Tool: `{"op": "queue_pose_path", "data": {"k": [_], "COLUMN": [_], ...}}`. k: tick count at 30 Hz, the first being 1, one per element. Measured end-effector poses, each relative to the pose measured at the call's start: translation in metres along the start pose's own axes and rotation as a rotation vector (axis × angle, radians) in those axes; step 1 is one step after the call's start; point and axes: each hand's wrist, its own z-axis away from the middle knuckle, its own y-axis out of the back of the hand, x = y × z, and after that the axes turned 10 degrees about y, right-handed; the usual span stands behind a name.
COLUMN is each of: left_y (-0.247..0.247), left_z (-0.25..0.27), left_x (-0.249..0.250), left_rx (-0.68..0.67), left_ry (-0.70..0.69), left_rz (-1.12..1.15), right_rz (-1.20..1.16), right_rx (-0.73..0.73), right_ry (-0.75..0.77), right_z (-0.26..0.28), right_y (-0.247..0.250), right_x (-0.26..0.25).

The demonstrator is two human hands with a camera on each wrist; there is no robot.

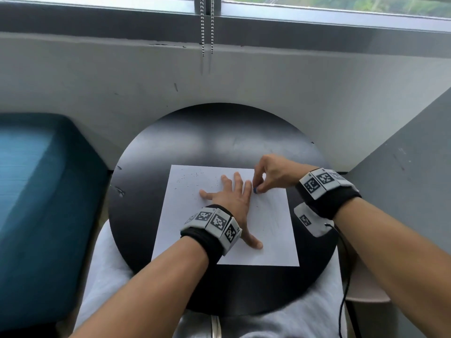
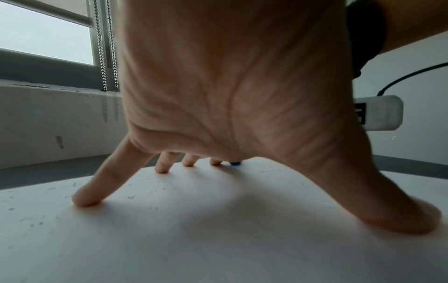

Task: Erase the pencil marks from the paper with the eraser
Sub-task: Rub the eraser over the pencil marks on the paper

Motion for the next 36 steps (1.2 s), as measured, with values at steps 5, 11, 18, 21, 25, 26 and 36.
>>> {"op": "queue_pose_path", "data": {"k": [5,11,18,21,25,26,36], "left_y": [0.001,0.001,0.003,0.003,0.002,0.002,0.002], "left_z": [0.001,0.001,0.001,0.002,0.001,0.001,0.002], "left_x": [0.000,0.000,0.000,0.000,0.000,0.000,0.000], "left_rx": [-0.002,0.001,-0.007,-0.012,-0.006,-0.006,-0.003], "left_ry": [0.003,-0.001,-0.003,-0.004,-0.006,-0.006,-0.003], "left_rz": [-0.009,-0.009,-0.019,-0.015,-0.018,-0.019,-0.030], "right_rz": [-0.037,-0.026,-0.057,-0.031,-0.036,-0.043,-0.073], "right_rx": [0.075,-0.121,-0.026,-0.049,0.134,0.078,-0.030], "right_ry": [-0.038,-0.052,-0.040,-0.067,-0.066,-0.056,-0.055], "right_z": [-0.006,-0.008,-0.007,-0.009,-0.007,-0.006,0.000], "right_y": [0.009,0.008,0.007,0.010,0.004,0.002,0.003], "right_x": [0.002,-0.002,0.003,0.003,0.010,0.010,0.006]}}
